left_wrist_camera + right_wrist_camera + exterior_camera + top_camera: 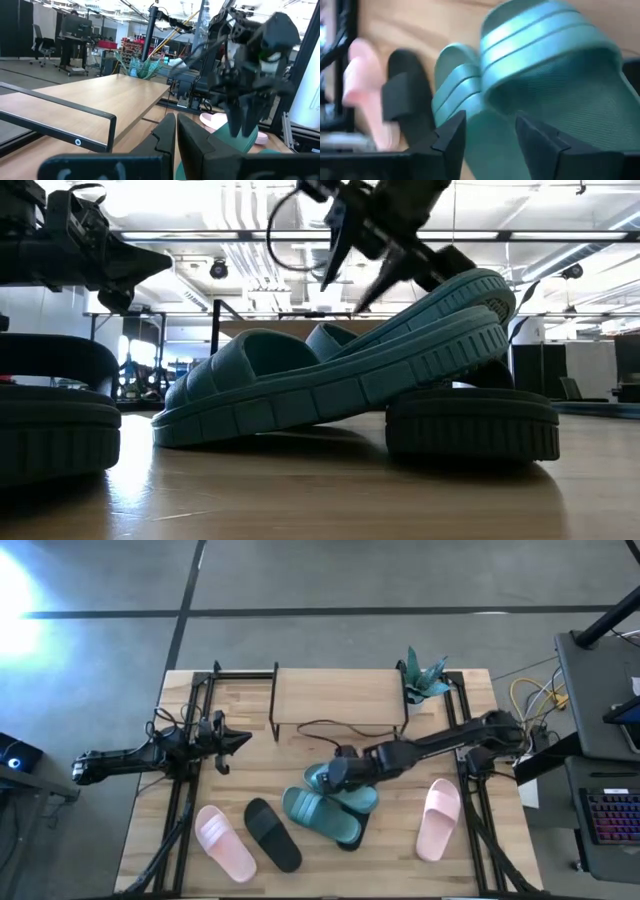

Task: Pick and place slides into the shelf
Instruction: Put the top green slipper on the shelf

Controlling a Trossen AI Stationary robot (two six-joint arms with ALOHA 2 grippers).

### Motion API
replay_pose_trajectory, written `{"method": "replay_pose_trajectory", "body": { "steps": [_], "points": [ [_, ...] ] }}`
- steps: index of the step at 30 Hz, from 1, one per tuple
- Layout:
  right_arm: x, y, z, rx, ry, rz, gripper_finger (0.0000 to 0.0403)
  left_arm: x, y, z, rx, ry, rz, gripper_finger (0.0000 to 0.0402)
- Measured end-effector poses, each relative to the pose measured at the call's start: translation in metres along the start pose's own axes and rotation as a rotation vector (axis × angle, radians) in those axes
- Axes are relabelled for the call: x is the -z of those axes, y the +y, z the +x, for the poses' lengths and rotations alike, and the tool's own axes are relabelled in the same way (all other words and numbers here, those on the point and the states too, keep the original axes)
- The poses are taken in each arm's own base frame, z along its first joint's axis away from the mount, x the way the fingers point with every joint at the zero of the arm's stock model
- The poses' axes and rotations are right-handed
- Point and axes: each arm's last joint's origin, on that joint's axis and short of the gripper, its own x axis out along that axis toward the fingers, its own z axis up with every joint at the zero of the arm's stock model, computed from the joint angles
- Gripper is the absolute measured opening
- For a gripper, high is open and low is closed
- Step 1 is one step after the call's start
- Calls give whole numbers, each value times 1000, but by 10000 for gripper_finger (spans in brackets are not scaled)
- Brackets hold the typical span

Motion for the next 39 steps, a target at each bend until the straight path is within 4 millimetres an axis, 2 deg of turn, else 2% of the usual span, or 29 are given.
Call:
{"method": "replay_pose_trajectory", "body": {
  "steps": [6,14,18,22,27,31,35,39],
  "points": [
    [-3,-3,15,31,-128,146,184,0,0,0,0,0,0,3],
    [-3,-10,33,88,-138,145,180,0,0,0,0,1,0,3],
    [-4,-12,42,104,-176,165,152,0,0,0,0,1,0,3],
    [-6,-12,43,95,-243,189,96,0,0,0,1,1,0,3],
    [-8,-10,33,73,-333,181,20,0,0,0,0,1,0,3],
    [1,0,14,30,-460,162,15,0,0,0,0,1,0,3],
    [12,9,-19,30,-572,145,14,0,0,0,0,1,0,3],
    [16,15,-52,34,-554,127,14,0,0,0,0,0,0,3]
  ]
}}
